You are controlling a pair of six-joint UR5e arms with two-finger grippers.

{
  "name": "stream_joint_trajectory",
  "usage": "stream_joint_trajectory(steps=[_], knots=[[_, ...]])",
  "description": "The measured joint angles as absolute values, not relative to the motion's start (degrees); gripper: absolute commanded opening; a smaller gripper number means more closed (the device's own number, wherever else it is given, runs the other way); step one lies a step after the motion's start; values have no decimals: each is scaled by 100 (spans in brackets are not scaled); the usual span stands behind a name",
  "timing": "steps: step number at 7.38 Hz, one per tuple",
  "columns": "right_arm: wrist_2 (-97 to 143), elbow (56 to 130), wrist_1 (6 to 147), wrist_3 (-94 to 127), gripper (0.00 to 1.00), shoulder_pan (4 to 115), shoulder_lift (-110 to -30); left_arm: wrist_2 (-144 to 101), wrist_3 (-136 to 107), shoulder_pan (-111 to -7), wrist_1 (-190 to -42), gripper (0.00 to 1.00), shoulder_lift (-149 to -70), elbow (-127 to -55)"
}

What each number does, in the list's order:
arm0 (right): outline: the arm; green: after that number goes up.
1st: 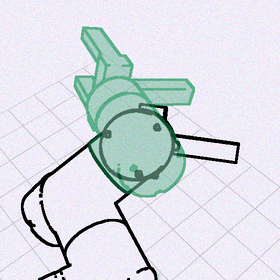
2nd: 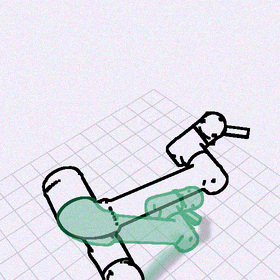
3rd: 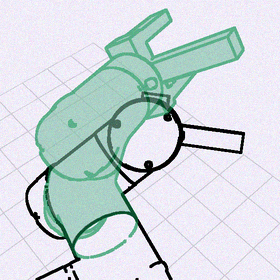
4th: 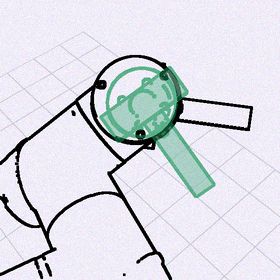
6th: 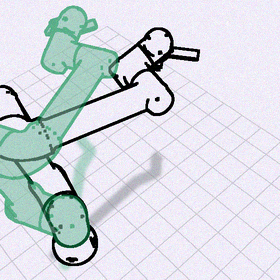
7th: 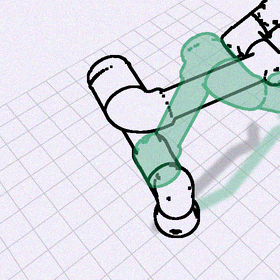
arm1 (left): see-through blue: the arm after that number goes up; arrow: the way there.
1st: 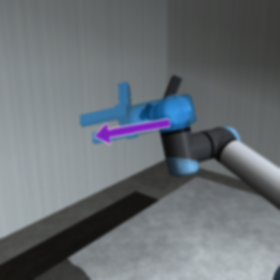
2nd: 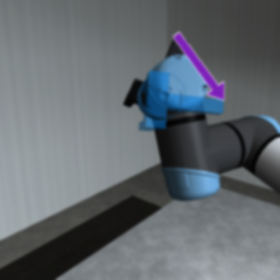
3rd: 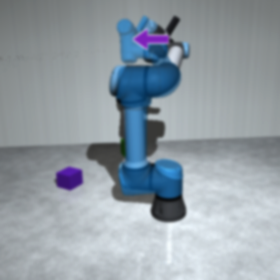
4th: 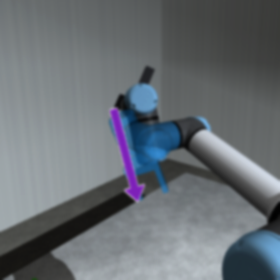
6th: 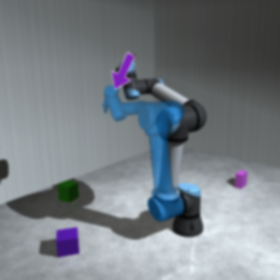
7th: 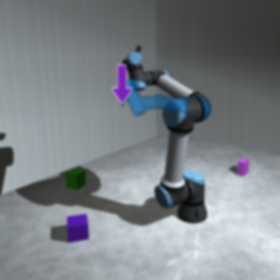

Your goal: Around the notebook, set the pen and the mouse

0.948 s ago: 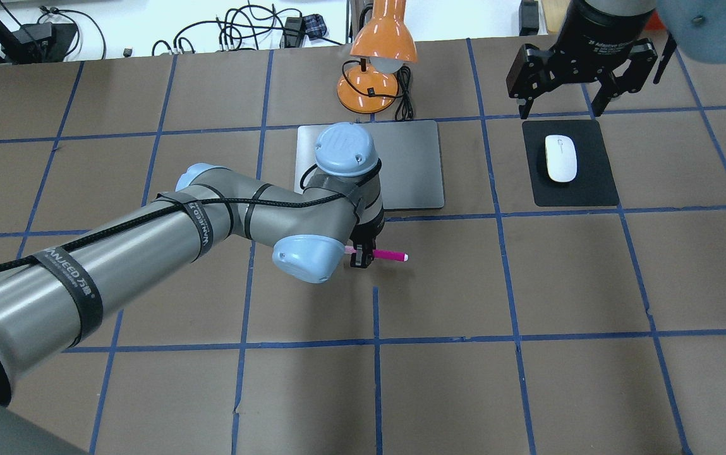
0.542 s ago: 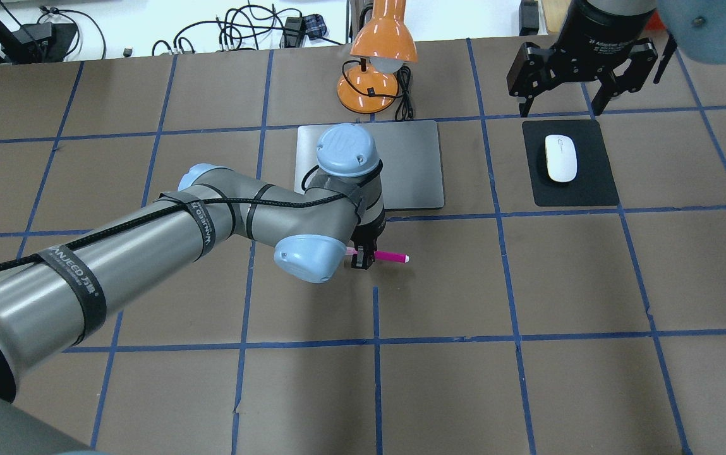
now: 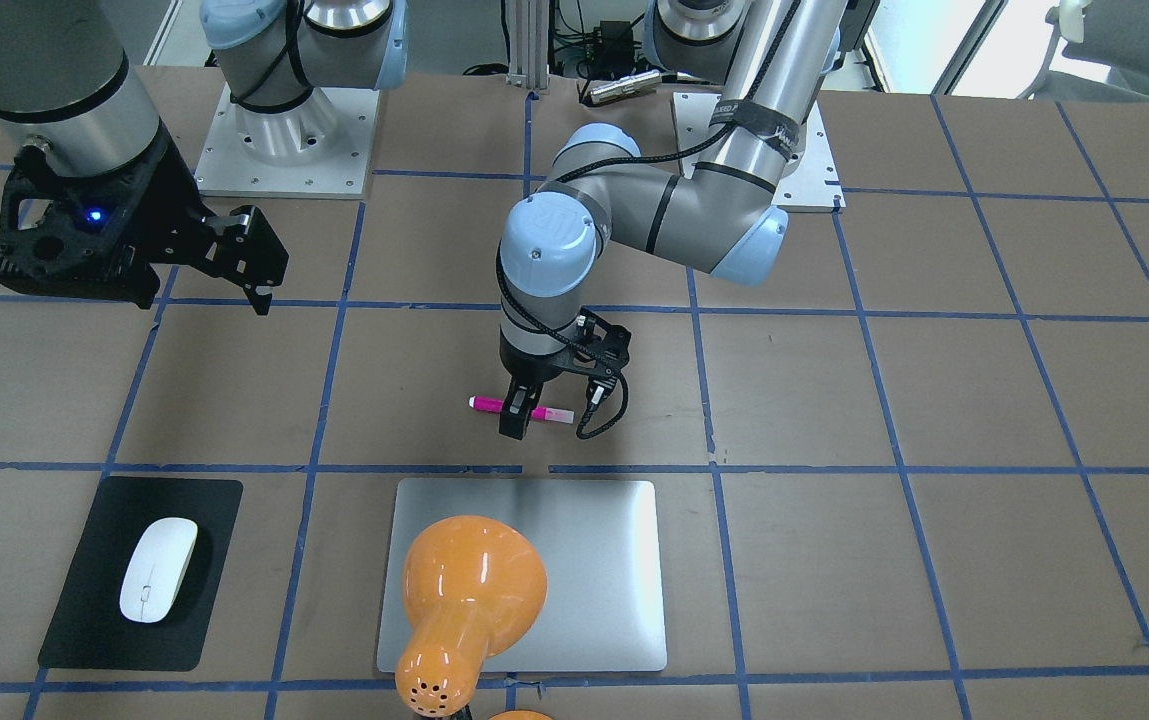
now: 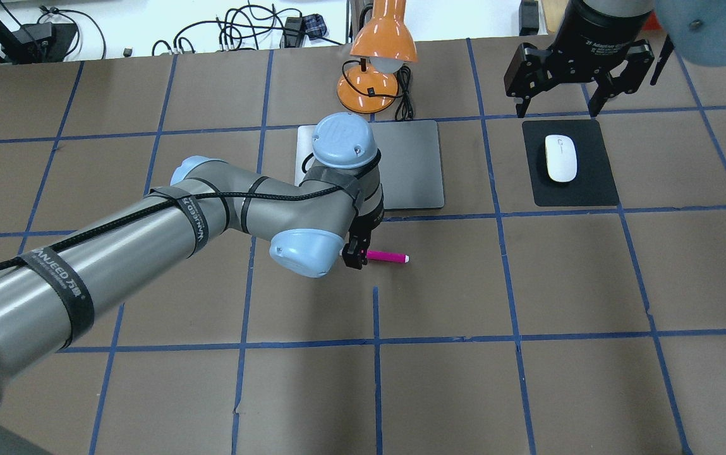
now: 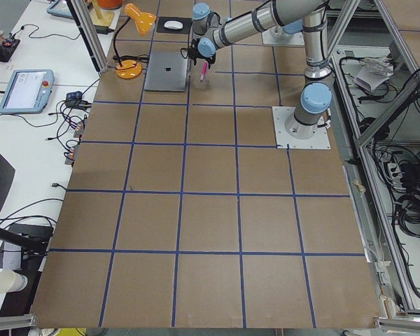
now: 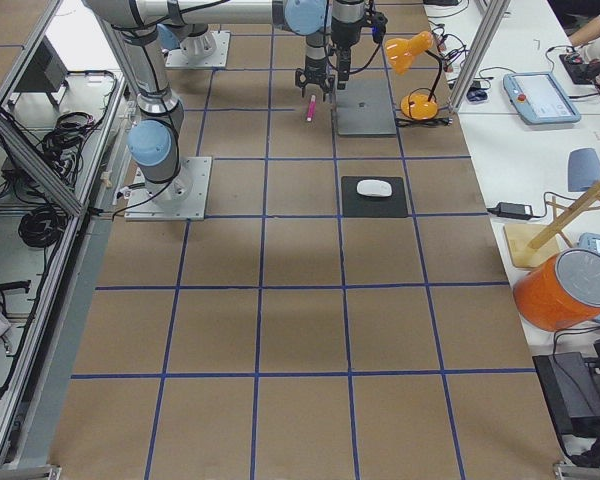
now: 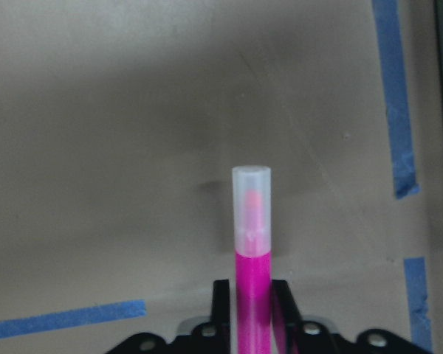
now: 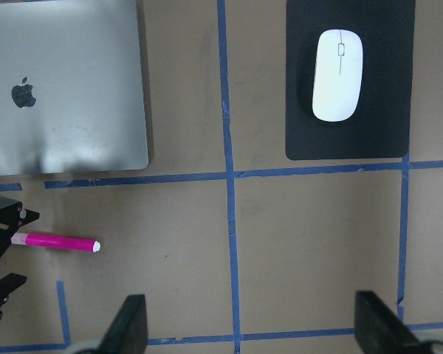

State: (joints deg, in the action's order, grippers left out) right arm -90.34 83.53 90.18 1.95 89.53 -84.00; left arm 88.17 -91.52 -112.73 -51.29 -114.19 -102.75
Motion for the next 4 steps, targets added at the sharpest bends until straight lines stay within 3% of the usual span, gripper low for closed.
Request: stream_joint_trajectory(steps=[4], knots=[[-9012,8439,9041,185,100,8956,-8436,8990,-6456,-10478,-6193,100,-10984,-9562]])
